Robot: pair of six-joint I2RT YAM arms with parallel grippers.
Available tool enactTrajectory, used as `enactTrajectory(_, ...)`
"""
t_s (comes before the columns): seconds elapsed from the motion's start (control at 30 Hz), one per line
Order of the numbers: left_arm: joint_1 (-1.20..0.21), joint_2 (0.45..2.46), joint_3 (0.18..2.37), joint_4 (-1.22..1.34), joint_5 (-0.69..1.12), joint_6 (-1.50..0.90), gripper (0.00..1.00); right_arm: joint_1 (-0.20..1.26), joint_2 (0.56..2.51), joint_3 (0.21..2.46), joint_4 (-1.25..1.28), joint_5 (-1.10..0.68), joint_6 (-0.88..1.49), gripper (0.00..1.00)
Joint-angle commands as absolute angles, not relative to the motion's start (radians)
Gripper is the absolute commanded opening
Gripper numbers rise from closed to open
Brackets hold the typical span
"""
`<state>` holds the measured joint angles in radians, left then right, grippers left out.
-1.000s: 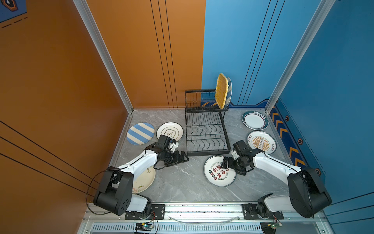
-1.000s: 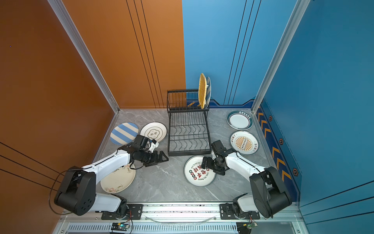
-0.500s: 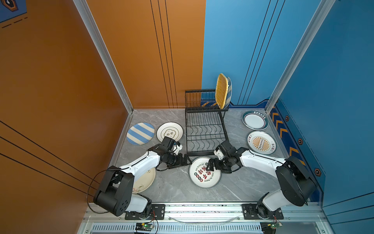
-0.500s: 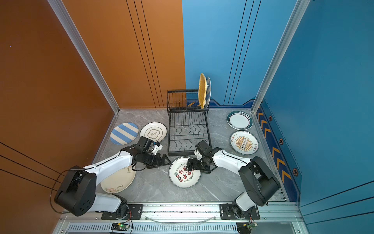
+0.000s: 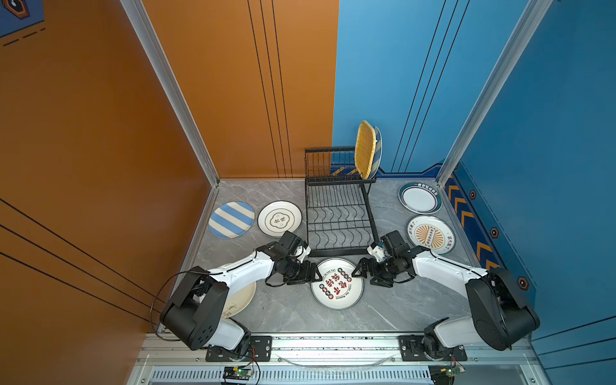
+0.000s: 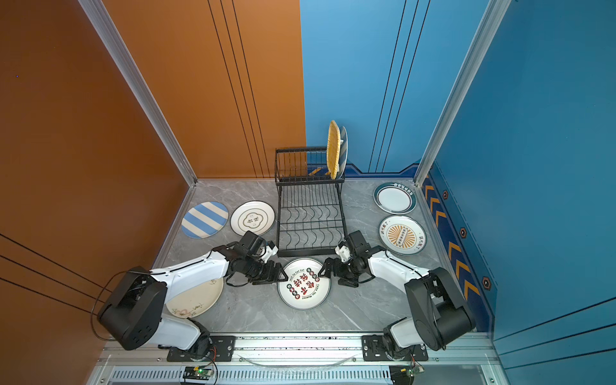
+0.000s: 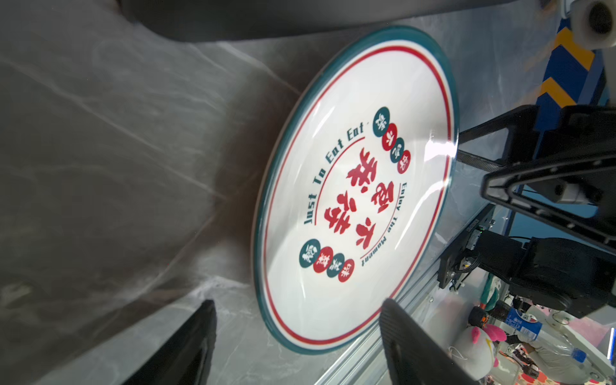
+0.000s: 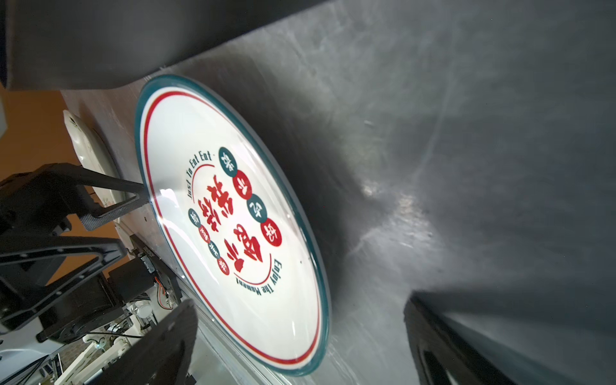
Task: Load plates into a dish rack
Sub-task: Pick up the plate from the center of the table.
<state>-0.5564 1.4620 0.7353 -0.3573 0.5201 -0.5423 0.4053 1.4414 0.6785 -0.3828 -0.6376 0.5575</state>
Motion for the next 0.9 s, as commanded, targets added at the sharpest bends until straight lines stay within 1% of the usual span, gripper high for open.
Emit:
enactTrajectory(0.0, -0.589, 1.485, 0.712, -0.309, 0.475, -0.589, 0.75, 0.402, 1.457, 0.66, -0.349, -0.689, 0.533, 0.95)
enactTrajectory(0.33, -0.617, 1.547, 0.697, -0.209, 0.452, -0.646, 0.65, 0.427, 1.545, 0.658, -0.265, -0.719, 0.54, 0.86)
enactTrajectory(0.57, -0.621, 1.578, 0.709, -0.201, 0.47, -0.641, 0.54, 0.467, 1.602, 0.664, -0.203, -0.735, 0.569, 0.8)
enactTrajectory(0.87, -0.624, 1.589, 0.715, -0.201, 0.494, -0.632, 0.42, 0.489, 1.594, 0.657, -0.195, -0.728, 0.587, 0.78)
